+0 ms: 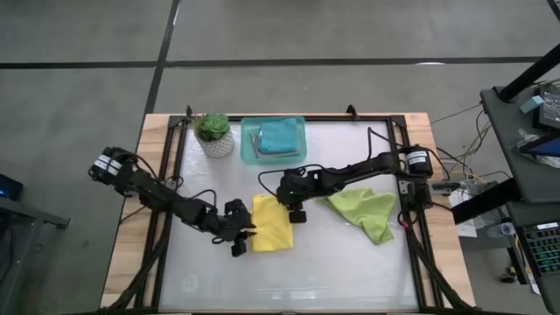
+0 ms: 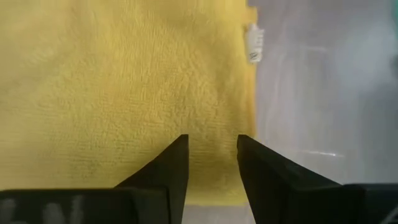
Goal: Fold microfiber towels
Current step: Fold the yellow microfiber cloth
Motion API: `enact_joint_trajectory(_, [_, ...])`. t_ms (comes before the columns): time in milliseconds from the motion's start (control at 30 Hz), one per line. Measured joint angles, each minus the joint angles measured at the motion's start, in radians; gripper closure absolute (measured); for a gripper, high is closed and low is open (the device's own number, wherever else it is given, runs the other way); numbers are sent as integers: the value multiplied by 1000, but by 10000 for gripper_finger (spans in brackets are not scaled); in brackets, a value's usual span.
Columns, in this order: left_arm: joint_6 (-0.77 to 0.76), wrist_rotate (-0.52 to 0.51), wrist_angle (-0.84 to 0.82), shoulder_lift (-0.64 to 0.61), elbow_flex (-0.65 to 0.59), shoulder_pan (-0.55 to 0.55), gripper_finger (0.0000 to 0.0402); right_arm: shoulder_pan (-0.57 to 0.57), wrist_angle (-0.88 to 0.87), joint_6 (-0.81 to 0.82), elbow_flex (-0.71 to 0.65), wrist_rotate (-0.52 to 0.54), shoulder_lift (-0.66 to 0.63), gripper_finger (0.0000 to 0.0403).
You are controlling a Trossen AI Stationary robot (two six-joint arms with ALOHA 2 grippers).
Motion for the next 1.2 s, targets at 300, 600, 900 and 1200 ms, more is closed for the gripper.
enact_joint_trajectory(300, [-66,-132,-105,-115,-14,0,311,61,-23,38,-29,-1,-80,275])
enact_joint_trajectory(600, [-286,-304,-101,-89,-25,77,281,145,53,101,-119,-1,-114,275])
enact_joint_trajectory(900, [-515,-233,-96,-14,-26,174,213,160,136,102,-192,-1,-114,274])
enact_joint_trajectory(1200, [-537,-189,-21,37,-12,190,211,160,147,99,-208,-1,-114,274])
